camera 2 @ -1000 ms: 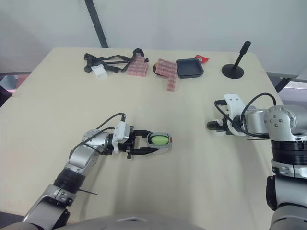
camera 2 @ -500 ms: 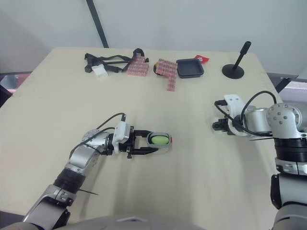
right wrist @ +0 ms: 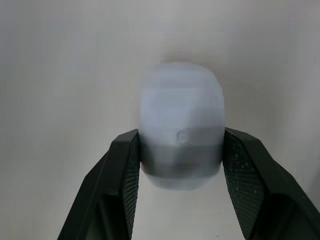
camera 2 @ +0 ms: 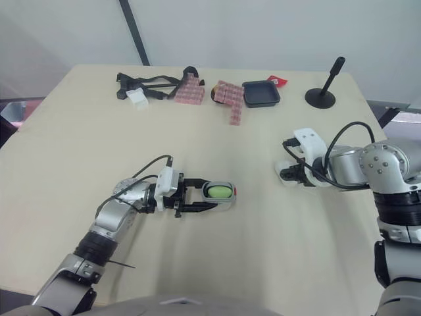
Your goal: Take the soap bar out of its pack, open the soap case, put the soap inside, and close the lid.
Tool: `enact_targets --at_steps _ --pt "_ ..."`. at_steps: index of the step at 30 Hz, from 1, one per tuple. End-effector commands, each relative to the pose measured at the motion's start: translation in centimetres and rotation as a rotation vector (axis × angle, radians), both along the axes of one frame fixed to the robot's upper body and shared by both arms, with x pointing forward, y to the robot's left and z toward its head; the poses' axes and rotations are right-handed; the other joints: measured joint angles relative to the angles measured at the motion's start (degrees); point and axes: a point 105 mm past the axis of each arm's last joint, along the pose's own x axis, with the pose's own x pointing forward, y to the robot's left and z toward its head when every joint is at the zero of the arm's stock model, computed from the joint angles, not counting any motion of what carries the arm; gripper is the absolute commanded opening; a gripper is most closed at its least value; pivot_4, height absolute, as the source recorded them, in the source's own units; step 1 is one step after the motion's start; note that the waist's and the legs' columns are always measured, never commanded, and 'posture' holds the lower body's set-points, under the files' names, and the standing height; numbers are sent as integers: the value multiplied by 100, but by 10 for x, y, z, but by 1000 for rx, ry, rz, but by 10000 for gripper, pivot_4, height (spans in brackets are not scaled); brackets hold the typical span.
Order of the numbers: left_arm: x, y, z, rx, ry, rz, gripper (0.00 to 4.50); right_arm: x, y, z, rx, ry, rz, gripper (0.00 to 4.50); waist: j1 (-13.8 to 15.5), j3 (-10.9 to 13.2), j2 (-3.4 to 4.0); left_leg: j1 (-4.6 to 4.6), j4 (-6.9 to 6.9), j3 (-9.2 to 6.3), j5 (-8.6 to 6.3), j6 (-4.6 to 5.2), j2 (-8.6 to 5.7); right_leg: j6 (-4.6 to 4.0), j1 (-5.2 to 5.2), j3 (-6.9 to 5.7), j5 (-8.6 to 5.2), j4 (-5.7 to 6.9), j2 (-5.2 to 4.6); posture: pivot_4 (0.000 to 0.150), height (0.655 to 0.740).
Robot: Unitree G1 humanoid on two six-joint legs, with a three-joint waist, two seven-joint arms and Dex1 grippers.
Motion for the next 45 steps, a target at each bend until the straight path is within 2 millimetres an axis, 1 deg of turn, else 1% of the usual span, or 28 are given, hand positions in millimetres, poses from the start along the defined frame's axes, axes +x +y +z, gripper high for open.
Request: enact_targets --at_steps 1,6,7,9,12,14,18,21,25,28,32,35,45 --pt "2 2 1 11 -16 13 18980 1 12 25 16 -137 132 19350 6 0 0 -1 -1 0 0 0 2 0 0 0 0 -1 0 1500 7400" --pt "4 4 1 17 -15 15 18980 -9 35 46 32 -244 378 19350 -4 0 -1 -1 -1 0 -1 0 10 0 -1 0 0 -1 0 1500 7400" --pt "4 4 1 18 -15 14 18980 -13 40 50 60 -238 428 19350 -12 0 -1 -1 -1 0 -1 1 10 0 -1 0 0 -1 -1 1500 7400" --pt "4 3 1 18 -8 6 18980 -24 53 58 44 -268 576 19350 -19 0 0 0 1 0 0 2 11 -1 -1 0 0 2 -2 1500 7400" --pt "5 1 3 13 6 -6 18980 -36 68 64 21 -293 738 19350 -31 1 -1 -3 2 0 0 4 12 -1 -4 0 0 5 -3 1500 7400" --pt "5 0 4 12 8 -13 18980 -46 78 67 20 -278 848 19350 -45 1 -1 -3 4 0 0 4 12 -1 -5 0 0 7 -3 1500 7400" --pt "8 -3 5 13 8 -16 18980 -62 89 70 28 -216 981 19350 -42 1 -2 -6 6 0 1 8 12 -2 -7 1 -1 10 -4 1500 7400" --pt "10 -5 6 6 7 -15 18980 -69 99 72 16 -201 1065 19350 -38 0 -2 -8 11 0 1 10 11 -2 -12 1 -1 16 -5 1500 7400" --pt "11 -7 8 -7 -1 -14 18980 -69 108 70 -14 -197 1114 19350 -44 0 -2 -9 15 1 2 11 12 -3 -14 2 -1 22 -5 1500 7400" --pt "10 -7 9 -7 -9 -17 18980 -62 112 66 -43 -194 1104 19350 -40 0 -2 -13 17 1 3 11 12 -3 -19 3 -1 26 -5 1500 7400" --pt "10 -7 9 -7 -19 -13 18980 -53 112 58 -106 -185 1102 19350 -36 1 -2 -17 18 1 3 11 12 -3 -23 3 -1 34 -4 1500 7400" --pt "9 -7 9 -7 -22 -12 18980 -50 116 55 -119 -185 1102 19350 -48 0 -2 -18 18 1 3 11 12 -3 -25 4 -1 42 -5 1500 7400" --pt "10 -7 8 -5 -20 -3 18980 -50 130 54 -106 -180 1137 19350 -53 0 -2 -15 23 3 3 10 12 -3 -27 6 -1 60 -4 1500 7400"
